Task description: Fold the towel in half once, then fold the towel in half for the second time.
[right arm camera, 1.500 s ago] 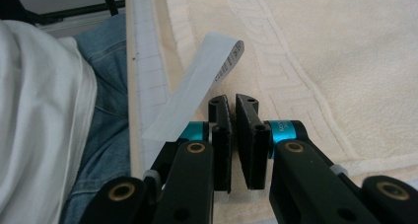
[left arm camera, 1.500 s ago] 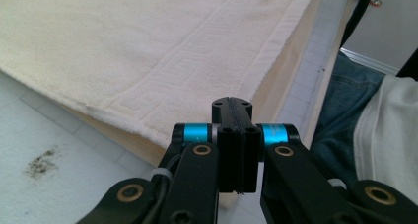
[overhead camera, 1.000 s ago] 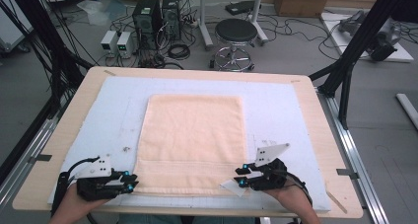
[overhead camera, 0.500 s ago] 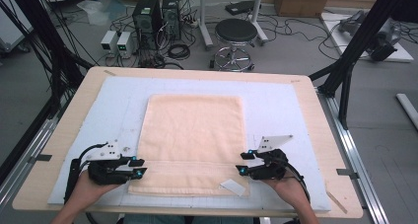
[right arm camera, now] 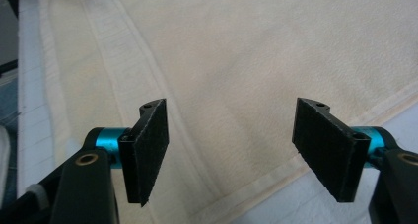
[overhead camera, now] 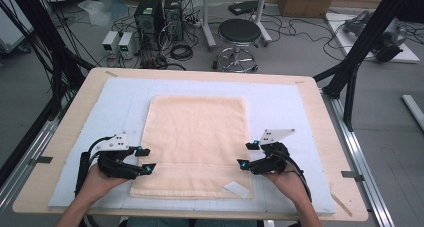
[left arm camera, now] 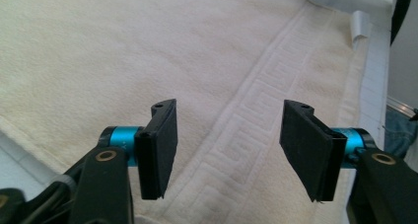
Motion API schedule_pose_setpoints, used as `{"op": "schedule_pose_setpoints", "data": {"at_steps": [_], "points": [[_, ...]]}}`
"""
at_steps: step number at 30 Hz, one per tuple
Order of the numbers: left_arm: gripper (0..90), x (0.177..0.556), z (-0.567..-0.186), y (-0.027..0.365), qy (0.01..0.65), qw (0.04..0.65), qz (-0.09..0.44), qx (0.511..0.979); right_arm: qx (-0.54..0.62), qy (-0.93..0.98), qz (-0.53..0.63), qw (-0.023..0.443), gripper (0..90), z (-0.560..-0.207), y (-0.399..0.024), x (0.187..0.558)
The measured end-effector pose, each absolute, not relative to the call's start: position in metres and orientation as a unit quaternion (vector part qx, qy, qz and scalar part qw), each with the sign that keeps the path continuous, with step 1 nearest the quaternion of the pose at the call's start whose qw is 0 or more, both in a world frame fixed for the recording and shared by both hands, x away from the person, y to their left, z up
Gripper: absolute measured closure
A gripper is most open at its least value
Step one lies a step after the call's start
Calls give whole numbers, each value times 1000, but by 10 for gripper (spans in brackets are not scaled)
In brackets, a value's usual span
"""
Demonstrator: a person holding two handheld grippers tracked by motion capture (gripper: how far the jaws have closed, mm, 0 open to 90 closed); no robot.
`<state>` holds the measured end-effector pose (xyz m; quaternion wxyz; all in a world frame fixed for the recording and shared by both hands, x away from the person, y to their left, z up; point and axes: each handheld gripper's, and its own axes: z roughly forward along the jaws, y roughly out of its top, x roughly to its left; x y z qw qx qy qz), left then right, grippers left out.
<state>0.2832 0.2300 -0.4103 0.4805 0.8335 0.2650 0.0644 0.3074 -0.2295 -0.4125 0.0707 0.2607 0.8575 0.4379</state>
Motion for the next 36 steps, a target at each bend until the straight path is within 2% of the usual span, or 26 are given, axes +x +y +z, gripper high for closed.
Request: {"op": "schedule_pose_setpoints", "data": {"at_steps": [6,13,26,36], "points": [[292,286,-411,232,279,480,72,829,264,857,436,80,258,-413,-223,314],[246,285,-410,233,280,481,83,826,259,860,431,87,240,-414,-221,309],[250,287,-412,241,284,478,94,826,257,865,422,93,224,-417,-218,307],[288,296,-404,245,283,465,110,831,255,864,422,102,224,-407,-221,314]]}}
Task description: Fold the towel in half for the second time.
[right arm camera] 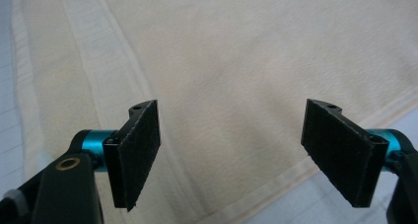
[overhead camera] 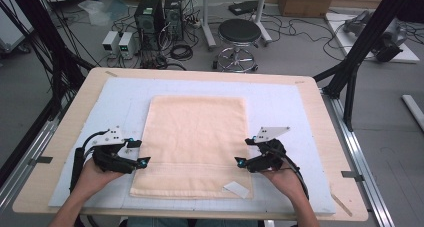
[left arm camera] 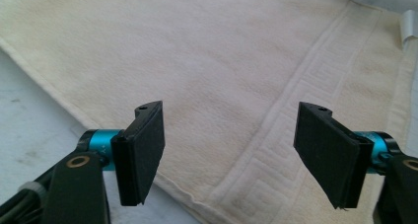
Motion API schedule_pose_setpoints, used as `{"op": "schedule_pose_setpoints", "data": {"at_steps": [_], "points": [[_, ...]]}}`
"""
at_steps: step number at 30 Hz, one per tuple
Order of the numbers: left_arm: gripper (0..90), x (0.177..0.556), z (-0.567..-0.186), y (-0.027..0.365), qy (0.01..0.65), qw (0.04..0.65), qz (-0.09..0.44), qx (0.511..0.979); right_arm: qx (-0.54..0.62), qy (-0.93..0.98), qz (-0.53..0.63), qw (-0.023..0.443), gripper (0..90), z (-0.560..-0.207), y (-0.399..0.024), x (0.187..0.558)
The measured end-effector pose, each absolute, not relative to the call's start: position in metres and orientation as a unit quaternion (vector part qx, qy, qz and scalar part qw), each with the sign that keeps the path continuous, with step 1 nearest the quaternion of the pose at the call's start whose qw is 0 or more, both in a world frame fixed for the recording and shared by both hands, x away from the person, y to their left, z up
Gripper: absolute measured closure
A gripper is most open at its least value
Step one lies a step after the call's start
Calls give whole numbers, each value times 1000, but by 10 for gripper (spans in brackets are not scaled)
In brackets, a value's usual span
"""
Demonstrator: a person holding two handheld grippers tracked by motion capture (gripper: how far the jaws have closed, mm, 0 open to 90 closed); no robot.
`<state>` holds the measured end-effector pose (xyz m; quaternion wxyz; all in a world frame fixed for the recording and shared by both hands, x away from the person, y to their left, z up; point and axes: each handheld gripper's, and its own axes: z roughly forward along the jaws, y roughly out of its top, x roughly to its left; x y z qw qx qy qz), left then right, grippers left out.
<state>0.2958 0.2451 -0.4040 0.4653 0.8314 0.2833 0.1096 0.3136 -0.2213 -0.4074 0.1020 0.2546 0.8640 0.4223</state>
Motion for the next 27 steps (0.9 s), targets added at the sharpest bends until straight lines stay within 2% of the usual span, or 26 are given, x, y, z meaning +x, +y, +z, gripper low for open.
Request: {"op": "schedule_pose_setpoints", "data": {"at_steps": [9,20,27], "points": [[294,330,-391,241,291,469,109,827,263,868,408,106,224,-391,-217,353],[317,404,-375,247,351,463,112,806,286,874,378,107,227,-370,-211,425],[373,434,-383,250,384,453,136,793,307,867,376,113,261,-378,-213,460]]}}
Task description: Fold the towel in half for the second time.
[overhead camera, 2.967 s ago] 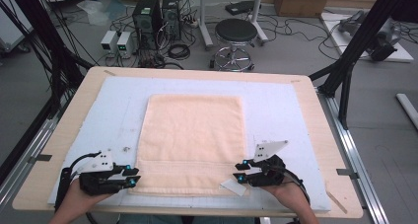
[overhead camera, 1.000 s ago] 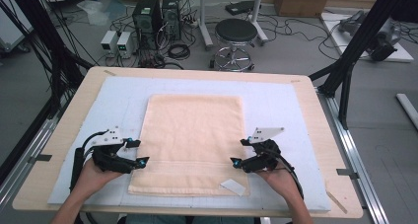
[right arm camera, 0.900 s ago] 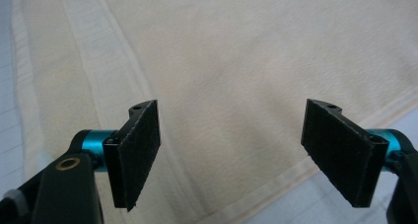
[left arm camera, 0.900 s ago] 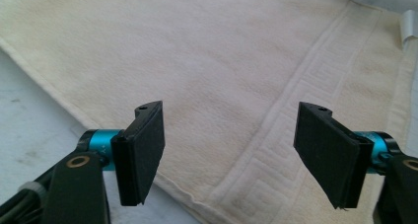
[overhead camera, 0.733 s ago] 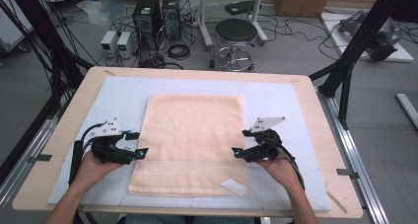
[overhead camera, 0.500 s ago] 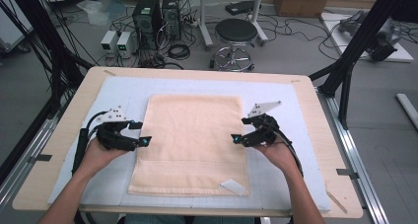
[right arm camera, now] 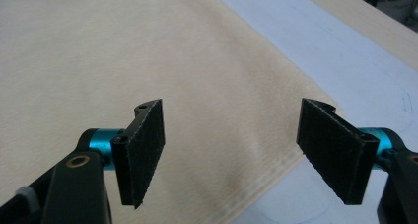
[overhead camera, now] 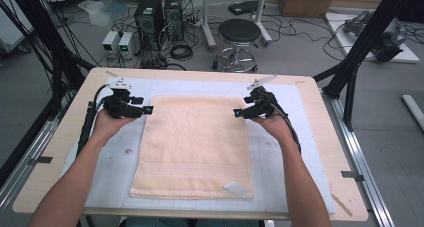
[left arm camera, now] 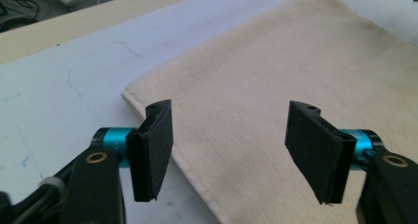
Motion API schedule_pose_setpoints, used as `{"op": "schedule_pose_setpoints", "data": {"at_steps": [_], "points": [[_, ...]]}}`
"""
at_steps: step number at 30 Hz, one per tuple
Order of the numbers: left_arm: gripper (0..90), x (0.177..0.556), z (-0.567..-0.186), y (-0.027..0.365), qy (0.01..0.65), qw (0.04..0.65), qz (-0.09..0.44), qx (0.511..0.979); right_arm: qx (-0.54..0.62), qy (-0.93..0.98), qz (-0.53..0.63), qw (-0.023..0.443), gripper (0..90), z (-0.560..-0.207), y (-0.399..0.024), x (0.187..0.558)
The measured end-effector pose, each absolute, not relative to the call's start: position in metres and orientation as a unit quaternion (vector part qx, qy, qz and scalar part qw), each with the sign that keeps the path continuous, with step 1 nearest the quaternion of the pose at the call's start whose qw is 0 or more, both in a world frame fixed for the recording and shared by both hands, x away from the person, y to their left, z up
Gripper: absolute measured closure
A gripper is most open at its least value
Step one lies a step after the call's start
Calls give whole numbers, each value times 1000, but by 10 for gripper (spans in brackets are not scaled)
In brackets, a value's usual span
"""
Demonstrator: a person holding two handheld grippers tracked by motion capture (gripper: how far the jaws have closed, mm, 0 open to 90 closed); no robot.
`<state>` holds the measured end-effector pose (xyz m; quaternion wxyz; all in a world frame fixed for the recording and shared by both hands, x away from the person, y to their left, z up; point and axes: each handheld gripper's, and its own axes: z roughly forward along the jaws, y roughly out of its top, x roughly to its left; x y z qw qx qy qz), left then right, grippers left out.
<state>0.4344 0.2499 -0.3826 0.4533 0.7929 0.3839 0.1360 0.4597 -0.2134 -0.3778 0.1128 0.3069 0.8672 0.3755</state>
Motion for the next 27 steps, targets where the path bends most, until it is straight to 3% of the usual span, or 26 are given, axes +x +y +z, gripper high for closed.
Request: {"op": "schedule_pose_setpoints", "data": {"at_steps": [4,16,21,24,27], "points": [[380,446,-399,253,420,444,116,783,333,862,368,106,261,-394,-219,472],[389,458,-433,237,451,402,107,790,392,840,360,107,271,-429,-226,479],[517,454,-440,234,468,392,125,782,397,843,348,107,345,-438,-224,477],[565,452,-439,230,460,380,139,790,390,847,349,98,478,-436,-222,476],[658,451,-438,227,464,382,129,789,386,851,343,100,545,-435,-215,474]]}}
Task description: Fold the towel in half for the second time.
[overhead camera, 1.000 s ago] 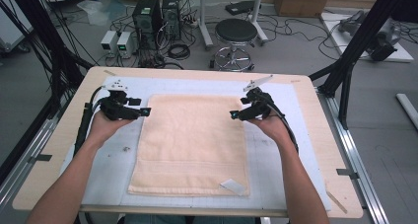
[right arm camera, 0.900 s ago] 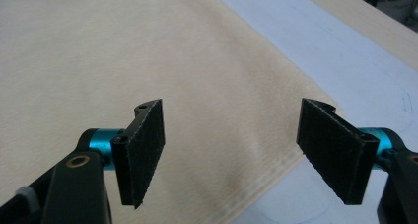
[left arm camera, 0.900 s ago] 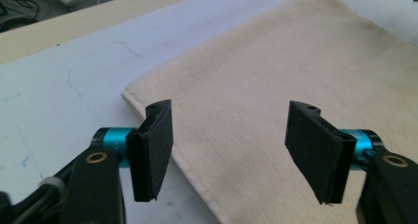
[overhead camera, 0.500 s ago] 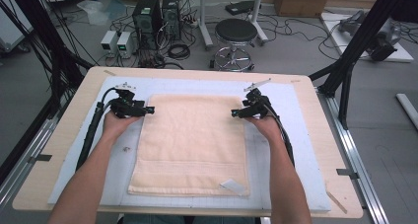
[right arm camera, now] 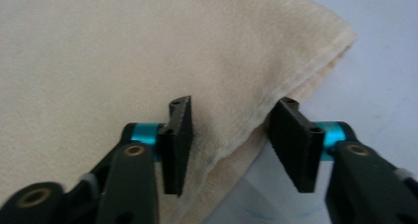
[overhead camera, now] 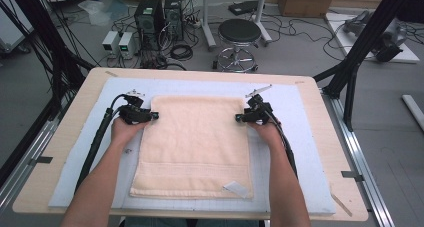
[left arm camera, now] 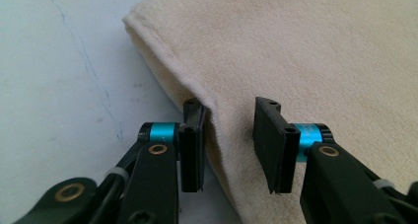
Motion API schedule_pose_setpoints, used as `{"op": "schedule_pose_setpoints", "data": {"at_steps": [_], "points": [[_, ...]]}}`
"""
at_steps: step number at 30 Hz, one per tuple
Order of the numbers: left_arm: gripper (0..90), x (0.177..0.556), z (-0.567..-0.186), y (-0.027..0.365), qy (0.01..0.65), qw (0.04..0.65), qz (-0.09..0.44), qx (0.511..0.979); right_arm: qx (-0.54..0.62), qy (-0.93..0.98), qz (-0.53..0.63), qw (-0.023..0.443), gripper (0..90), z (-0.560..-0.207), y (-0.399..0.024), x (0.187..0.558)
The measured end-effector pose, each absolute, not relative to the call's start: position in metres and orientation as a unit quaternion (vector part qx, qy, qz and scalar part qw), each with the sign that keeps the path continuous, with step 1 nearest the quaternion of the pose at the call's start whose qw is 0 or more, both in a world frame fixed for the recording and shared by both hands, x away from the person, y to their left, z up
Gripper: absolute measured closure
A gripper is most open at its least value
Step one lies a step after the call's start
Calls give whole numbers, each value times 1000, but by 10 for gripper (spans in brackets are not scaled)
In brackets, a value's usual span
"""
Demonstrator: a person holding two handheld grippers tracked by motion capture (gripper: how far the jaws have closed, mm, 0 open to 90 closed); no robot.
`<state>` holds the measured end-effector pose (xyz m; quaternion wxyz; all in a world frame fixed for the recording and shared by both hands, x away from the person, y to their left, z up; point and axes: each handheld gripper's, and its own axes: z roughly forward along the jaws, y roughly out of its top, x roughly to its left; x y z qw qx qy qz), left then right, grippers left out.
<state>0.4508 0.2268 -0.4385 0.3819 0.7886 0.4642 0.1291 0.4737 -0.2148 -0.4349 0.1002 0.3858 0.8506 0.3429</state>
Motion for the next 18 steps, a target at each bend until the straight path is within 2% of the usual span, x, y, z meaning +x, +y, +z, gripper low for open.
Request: {"op": "schedule_pose_setpoints", "data": {"at_steps": [2,4,5,9,18], "points": [[714,451,-438,228,470,390,111,784,392,848,344,92,606,-434,-214,474],[779,451,-439,227,467,394,106,784,383,852,349,68,787,-433,-213,473],[792,451,-438,227,467,392,106,785,377,855,352,60,809,-433,-211,472],[823,450,-434,231,469,403,101,779,367,860,349,56,826,-428,-207,470],[831,439,-407,244,445,456,99,764,349,843,406,49,830,-397,-224,459]]}}
